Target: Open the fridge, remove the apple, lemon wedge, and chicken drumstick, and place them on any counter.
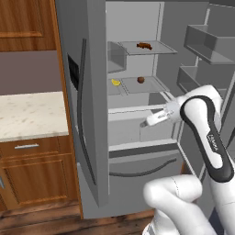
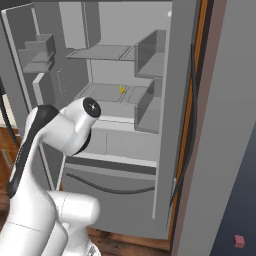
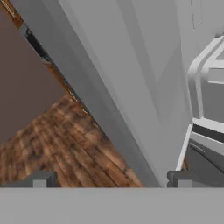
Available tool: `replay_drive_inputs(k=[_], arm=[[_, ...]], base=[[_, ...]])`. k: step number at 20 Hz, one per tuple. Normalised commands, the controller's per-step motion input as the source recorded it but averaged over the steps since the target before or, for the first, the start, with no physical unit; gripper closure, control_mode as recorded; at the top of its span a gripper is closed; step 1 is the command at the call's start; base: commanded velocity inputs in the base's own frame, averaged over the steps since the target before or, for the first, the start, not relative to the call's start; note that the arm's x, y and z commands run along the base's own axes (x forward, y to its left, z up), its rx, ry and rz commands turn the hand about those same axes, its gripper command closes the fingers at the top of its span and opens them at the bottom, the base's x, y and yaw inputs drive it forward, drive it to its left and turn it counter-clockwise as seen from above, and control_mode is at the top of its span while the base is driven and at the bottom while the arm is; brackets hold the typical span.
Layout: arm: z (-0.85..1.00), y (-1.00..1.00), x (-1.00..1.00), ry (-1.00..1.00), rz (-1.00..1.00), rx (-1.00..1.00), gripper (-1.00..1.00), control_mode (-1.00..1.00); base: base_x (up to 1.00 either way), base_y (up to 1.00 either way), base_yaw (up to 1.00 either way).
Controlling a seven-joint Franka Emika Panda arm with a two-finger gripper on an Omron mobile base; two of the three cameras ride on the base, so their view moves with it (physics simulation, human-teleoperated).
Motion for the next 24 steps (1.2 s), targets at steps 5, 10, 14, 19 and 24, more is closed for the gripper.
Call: replay_drive_inputs(k=[5,10,14,19,24], arm=[[-0.24,0.50,0.55,0.00,0.19,0.00,-1.00,-1.00],[-0.02,0.58,0.44,-0.01,0.14,0.00,-1.00,-1.00],[-0.03,0.59,0.28,-0.08,0.11,0.00,-1.00,-1.00],[-0.13,0.65,0.05,-0.14,0.11,0.00,-1.00,-1.00],[-0.18,0.72,0.00,-0.22,0.12,0.00,-1.00,-1.00]], base=[[0.00,0.00,0.00],[0.00,0.00,0.00],[0.00,0.00,0.00],[0.00,0.00,0.00],[0.00,0.00,0.00]])
